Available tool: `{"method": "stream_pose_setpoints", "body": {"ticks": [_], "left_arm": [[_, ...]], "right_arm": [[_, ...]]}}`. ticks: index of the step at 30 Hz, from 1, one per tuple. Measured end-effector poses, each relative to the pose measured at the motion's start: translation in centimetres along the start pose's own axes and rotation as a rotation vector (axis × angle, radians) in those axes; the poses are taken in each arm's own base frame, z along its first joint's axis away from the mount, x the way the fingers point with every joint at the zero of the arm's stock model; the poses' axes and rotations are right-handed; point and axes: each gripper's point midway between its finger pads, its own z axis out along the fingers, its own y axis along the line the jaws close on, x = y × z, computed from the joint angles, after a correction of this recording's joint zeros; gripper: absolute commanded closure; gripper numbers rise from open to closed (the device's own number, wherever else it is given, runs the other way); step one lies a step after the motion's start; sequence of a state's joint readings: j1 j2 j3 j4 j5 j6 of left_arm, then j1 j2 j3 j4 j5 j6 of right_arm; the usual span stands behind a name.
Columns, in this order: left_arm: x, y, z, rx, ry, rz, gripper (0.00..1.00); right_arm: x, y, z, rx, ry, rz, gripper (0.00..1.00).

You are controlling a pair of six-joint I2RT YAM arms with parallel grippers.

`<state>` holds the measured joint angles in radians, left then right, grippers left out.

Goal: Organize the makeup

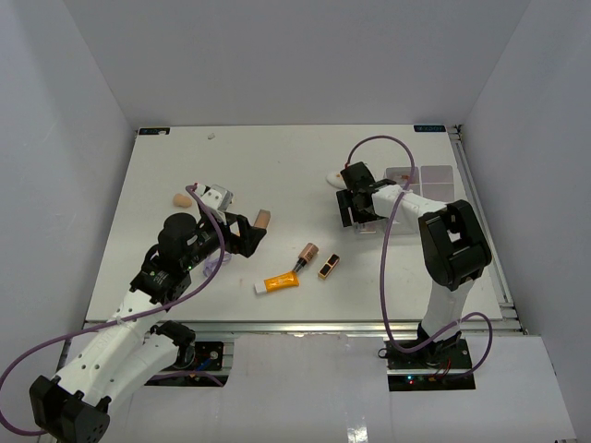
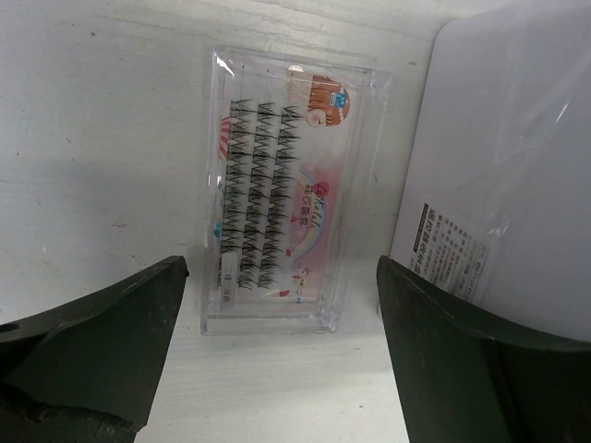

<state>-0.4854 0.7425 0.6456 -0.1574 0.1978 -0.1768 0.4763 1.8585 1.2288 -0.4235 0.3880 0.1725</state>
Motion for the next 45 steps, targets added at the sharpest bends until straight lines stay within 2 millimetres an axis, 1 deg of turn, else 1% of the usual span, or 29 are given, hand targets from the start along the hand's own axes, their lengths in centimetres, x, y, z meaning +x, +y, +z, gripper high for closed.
{"method": "stream_pose_setpoints", "body": {"ticks": [6, 18, 22, 28, 34, 39, 40, 45], "left_arm": [[0.0, 0.0, 0.0, 0.000, 0.000, 0.000, 0.02], [0.1, 0.0, 0.0, 0.000, 0.002, 0.000, 0.02], [0.1, 0.0, 0.1, -0.001, 0.005, -0.001, 0.02], [0.2, -0.2, 0.2, 0.013, 0.011, -0.003, 0.02], [0.9, -1.0, 0.6, 0.064, 0.039, -0.017, 0.02], [1.7, -1.7, 0.8, 0.111, 0.062, -0.033, 0.02], [1.8, -1.9, 0.8, 0.120, 0.066, -0.036, 0.02], [2.0, -2.8, 0.9, 0.174, 0.075, -0.052, 0.02]], "right_arm": [[0.2, 0.5, 0.5, -0.033, 0.018, 0.009, 0.10], [0.3, 0.7, 1.1, -0.132, 0.054, 0.091, 0.09], [0.4, 0.8, 1.2, -0.157, 0.062, 0.107, 0.07], [0.4, 1.1, 1.2, -0.181, 0.066, 0.113, 0.00], [0.5, 1.2, 1.1, -0.197, 0.047, 0.101, 0.21], [0.7, 0.8, 1.0, -0.209, 0.029, 0.090, 0.36], [0.8, 0.9, 0.9, -0.213, 0.027, 0.088, 0.37], [1.3, 1.2, 0.4, -0.244, 0.026, 0.071, 0.54]]}}
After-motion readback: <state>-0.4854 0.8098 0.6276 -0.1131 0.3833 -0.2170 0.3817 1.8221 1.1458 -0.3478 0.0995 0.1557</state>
